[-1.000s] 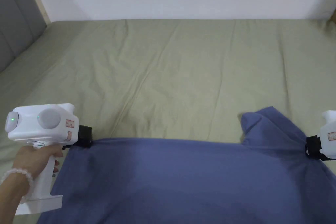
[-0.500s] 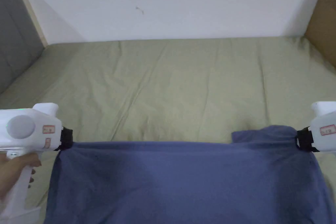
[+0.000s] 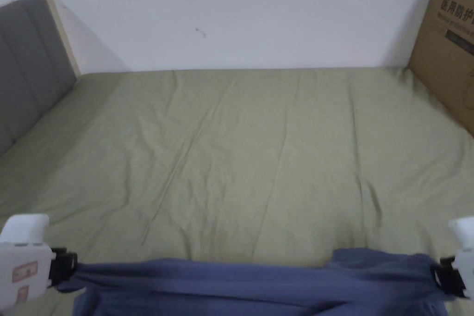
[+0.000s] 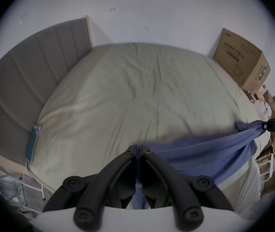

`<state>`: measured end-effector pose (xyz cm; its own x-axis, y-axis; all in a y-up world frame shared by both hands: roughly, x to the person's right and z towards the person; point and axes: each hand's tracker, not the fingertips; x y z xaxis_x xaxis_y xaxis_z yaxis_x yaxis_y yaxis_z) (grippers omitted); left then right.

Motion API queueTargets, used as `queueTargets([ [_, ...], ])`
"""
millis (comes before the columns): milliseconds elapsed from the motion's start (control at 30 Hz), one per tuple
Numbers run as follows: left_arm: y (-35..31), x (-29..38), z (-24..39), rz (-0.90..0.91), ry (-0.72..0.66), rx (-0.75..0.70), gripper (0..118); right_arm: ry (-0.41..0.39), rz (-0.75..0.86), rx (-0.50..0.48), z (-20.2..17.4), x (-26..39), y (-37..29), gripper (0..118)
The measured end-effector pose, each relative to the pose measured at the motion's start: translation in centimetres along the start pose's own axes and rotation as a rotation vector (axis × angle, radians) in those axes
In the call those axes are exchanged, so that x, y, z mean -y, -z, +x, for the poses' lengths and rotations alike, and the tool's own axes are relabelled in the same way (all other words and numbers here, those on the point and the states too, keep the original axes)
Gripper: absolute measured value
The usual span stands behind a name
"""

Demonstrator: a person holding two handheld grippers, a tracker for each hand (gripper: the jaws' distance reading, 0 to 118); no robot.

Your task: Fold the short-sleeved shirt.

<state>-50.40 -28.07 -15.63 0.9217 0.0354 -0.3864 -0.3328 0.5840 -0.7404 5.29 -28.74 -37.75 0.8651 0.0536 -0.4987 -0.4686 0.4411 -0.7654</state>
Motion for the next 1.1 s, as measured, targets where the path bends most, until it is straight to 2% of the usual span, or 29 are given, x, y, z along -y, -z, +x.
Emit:
queueTargets([
  [167, 2.8, 5.4, -1.3, -0.118, -0.066, -0.017, 2, -0.009, -0.083, -0.014, -1.6, 5.9, 3.4, 2],
  [300, 3.5, 7.2, -1.8, -0.141, -0.111, 0.005, 5, -0.005, -0.006, -0.006, -2.0, 7.8, 3.7, 6],
  [333, 3.4, 7.1, -1.7, -0.147, -0.107, -0.018, 18, -0.011, -0.002, 0.009, -2.1, 7.8, 3.5, 25],
  [400, 3.0, 6.9, -1.8, -0.144, -0.060, -0.065, 58, -0.007, -0.018, 0.040, -1.8, 7.4, 3.1, 72],
  [433, 2.5, 6.9, -1.7, -0.135, -0.062, -0.060, 83, 0.000, -0.017, 0.038, -1.6, 7.3, 2.8, 83],
  [467, 1.8, 6.8, -2.0, -0.120, -0.075, -0.050, 98, 0.023, -0.003, 0.027, -1.4, 7.2, 2.2, 83],
  [500, 0.9, 6.5, -2.2, -0.083, -0.117, -0.021, 105, 0.050, 0.013, 0.027, -1.4, 7.1, 1.6, 83],
  [600, -1.6, 6.3, -2.7, -0.020, -0.222, 0.048, 104, 0.082, 0.089, -0.009, -1.9, 6.7, -0.7, 83],
  [633, -2.3, 6.2, -2.8, 0.002, -0.248, 0.075, 103, 0.090, 0.118, -0.028, -2.4, 6.5, -1.3, 80],
  [667, -3.0, 6.3, -2.8, 0.026, -0.271, 0.111, 97, 0.102, 0.150, -0.044, -2.8, 6.4, -2.0, 73],
  [700, -3.7, 6.6, -2.7, 0.053, -0.297, 0.150, 81, 0.125, 0.199, -0.047, -3.5, 6.1, -2.3, 61],
  [733, -4.0, 6.8, -2.6, 0.064, -0.319, 0.188, 46, 0.152, 0.233, -0.052, -4.3, 5.8, -2.5, 38],
  [767, -4.1, 7.1, -2.3, 0.060, -0.330, 0.201, 18, 0.173, 0.259, -0.060, -5.1, 5.6, -2.5, 17],
  [800, -4.1, 7.5, -2.0, 0.057, -0.325, 0.200, 3, 0.185, 0.297, -0.078, -6.1, 5.3, -2.4, 6],
  [967, -3.5, 9.4, -1.6, 0.049, -0.351, 0.177, 0, 0.123, 0.331, -0.155, -10.8, 4.0, -1.8, 3],
  [1100, -3.1, 10.3, -2.9, 0.052, -0.458, 0.222, 0, 0.083, 0.327, -0.185, -12.7, 3.0, -0.8, 3],
])
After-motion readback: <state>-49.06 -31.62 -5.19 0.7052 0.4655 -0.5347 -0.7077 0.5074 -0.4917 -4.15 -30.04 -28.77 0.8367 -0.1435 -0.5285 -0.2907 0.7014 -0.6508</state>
